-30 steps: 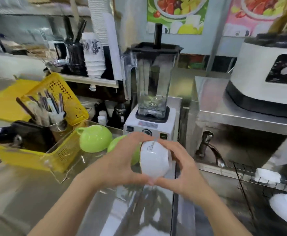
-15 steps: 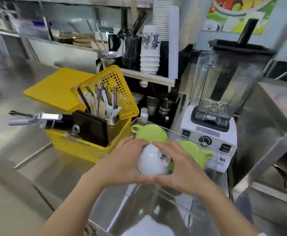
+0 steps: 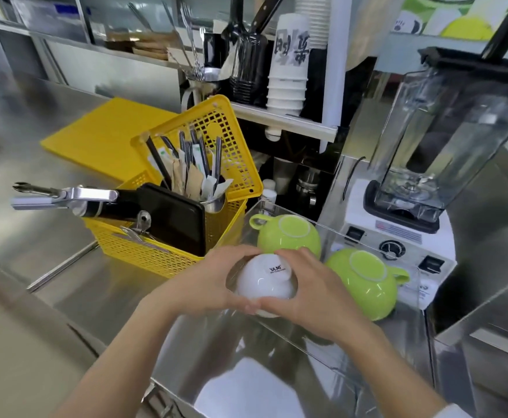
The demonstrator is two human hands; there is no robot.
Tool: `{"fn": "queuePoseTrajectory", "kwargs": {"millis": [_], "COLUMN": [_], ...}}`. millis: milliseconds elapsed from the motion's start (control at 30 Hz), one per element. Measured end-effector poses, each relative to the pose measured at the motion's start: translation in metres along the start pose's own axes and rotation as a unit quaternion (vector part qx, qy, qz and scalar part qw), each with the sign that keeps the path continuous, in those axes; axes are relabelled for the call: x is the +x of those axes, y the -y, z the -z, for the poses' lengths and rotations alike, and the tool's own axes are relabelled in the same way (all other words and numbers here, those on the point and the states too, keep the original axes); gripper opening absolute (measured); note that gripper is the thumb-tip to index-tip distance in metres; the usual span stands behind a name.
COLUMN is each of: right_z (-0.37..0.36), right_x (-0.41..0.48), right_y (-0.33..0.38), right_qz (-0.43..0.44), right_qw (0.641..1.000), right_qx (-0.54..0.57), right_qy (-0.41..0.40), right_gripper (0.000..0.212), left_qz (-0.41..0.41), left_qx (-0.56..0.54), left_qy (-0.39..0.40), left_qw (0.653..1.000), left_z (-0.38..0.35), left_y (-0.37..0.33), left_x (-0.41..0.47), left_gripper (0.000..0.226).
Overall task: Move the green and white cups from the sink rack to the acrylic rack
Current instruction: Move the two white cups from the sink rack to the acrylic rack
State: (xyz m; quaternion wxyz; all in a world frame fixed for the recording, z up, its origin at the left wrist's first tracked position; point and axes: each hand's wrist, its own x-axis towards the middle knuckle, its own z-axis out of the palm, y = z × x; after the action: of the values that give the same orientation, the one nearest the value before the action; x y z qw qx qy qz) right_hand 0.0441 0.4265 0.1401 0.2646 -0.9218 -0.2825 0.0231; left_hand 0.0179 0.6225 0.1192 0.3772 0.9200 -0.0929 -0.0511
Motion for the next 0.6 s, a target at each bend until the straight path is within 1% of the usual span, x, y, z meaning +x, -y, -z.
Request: {"fn": "queuePoseTrajectory", "kwargs": {"millis": [67, 167, 333, 467, 600], "right_z": [-0.005, -0.012, -0.019, -0.023, -0.025], "right_x": [0.003, 0.01, 0.017, 0.019, 0.019], "right_y": [0.006, 0.015, 0.023, 0.024, 0.025], "right_qz": [-0.003, -0.015, -0.028, -0.034, -0.034], "right_qw": [1.0, 0.999, 0.999, 0.999, 0.999], "right_qx": [-0.016, -0.04, -0.044, -0.026, -0.033], "right_qy": [-0.001, -0.012, -0.01, -0.015, -0.023], "right_gripper": [0.078, 0.073, 0.07, 0.069, 0.069], "left_qz": [0.004, 0.004, -0.003, -0.005, -0.002], "left_qx": [0.015, 0.023, 0.048, 0.032, -0.001], "left_qy": [0.006, 0.003, -0.009, -0.008, -0.022], "left_qw": [1.0, 1.0, 0.999, 0.999, 1.0], "left_z": [0.004, 0.007, 0.01, 0.011, 0.009], "left_y": [0.004, 0.007, 0.012, 0.015, 0.016], "left_x": [0.0, -0.001, -0.002, -0.004, -0.005], "left_gripper": [0.082, 0.082, 0.085, 0.085, 0.08]}}
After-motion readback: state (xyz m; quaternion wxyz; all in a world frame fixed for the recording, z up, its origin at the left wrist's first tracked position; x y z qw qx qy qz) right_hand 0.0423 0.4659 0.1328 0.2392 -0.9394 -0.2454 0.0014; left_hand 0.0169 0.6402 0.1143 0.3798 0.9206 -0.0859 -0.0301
